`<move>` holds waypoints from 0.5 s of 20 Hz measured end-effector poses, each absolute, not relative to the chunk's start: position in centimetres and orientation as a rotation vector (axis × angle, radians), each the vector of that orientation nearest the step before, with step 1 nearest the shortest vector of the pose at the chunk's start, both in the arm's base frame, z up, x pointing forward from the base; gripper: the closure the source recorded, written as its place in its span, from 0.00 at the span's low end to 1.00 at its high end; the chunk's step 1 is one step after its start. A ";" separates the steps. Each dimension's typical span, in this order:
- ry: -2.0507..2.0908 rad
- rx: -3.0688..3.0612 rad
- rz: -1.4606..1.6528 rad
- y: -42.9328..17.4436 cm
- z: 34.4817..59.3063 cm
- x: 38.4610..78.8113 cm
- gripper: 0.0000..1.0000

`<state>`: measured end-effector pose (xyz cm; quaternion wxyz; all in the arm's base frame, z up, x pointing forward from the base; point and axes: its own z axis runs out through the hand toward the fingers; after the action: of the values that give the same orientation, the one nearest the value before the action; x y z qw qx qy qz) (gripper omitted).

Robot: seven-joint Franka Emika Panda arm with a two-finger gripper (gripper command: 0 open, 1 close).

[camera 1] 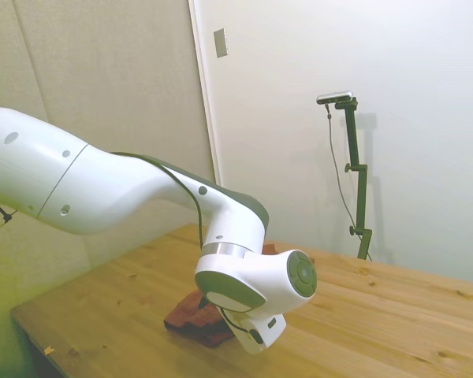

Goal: Unfold the shorts

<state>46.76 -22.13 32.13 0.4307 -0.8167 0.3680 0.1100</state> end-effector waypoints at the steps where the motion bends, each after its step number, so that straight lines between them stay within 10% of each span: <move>1: 0.920 -2.036 0.276 -22.1 32.0 46.7 1.00; 10: 0.916 -2.039 0.272 -22.0 32.3 46.6 1.00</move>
<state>46.58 -22.01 32.33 0.4302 -0.8174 0.3672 0.1089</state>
